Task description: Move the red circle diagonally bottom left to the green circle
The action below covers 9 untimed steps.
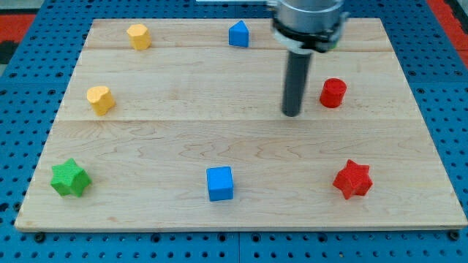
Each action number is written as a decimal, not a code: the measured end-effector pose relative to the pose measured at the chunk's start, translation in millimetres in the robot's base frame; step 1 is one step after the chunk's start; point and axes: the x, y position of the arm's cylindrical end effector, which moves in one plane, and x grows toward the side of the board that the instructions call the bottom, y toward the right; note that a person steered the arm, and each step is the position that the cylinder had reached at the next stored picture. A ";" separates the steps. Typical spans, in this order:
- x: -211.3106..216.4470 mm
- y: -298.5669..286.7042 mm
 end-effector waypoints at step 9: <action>-86.6 8.0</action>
